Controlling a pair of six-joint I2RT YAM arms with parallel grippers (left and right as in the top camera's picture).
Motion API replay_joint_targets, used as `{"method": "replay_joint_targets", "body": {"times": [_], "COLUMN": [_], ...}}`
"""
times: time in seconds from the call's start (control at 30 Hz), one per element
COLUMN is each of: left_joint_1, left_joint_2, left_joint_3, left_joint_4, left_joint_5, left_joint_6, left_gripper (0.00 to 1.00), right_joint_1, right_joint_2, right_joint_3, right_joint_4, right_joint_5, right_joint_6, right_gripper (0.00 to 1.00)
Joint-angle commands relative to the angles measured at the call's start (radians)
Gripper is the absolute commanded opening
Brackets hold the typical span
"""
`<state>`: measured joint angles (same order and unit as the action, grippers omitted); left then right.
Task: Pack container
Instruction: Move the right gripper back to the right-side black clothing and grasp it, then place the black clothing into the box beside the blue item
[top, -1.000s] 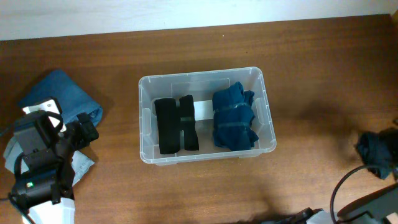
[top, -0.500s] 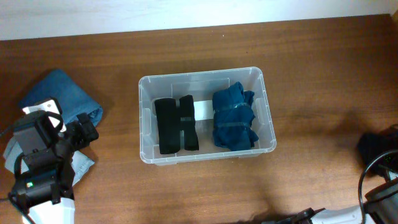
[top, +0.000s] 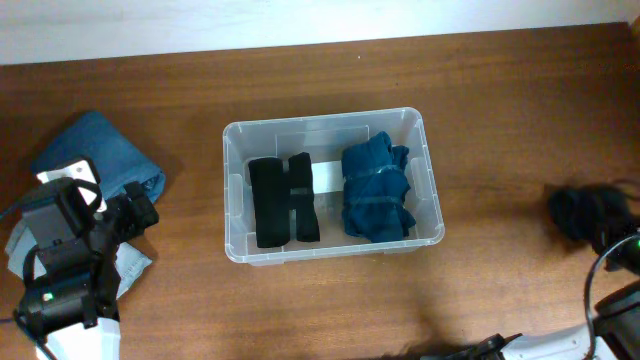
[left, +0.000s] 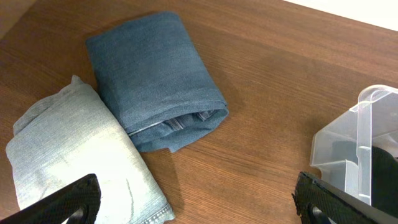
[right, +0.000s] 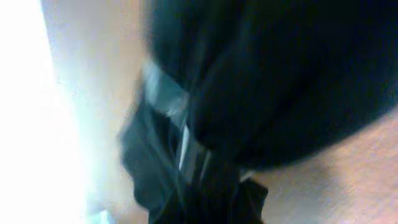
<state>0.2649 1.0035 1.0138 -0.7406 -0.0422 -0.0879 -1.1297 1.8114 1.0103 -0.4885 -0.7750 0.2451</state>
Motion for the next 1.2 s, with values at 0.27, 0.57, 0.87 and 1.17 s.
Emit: {"method": "replay_joint_targets", "body": {"times": [0.27,0.57,0.87,1.17], "left_joint_1": [0.005,0.005,0.005,0.005], "left_joint_2": [-0.001,-0.001,-0.001,-0.001], "left_joint_3": [0.023,0.023,0.021,0.021], "left_joint_4": [0.002,-0.002,-0.007,-0.009], "left_joint_5": [-0.006,-0.006,-0.007,-0.007], "left_joint_6": [-0.009,-0.009,-0.009,-0.009], "left_gripper": [0.99,0.99,0.99,0.99], "right_joint_1": [0.579,1.252,1.514,1.516], "right_joint_2": [-0.386,-0.34,-0.037,-0.019], "right_joint_3": [0.42,0.448,0.447,0.496], "right_joint_4": [-0.42,-0.432,-0.362,-0.432], "right_joint_5": [-0.097,0.169,0.304,0.398], "right_joint_6": [-0.336,-0.252,-0.1,-0.174], "right_gripper": [0.04,0.04,0.04,0.98]}}
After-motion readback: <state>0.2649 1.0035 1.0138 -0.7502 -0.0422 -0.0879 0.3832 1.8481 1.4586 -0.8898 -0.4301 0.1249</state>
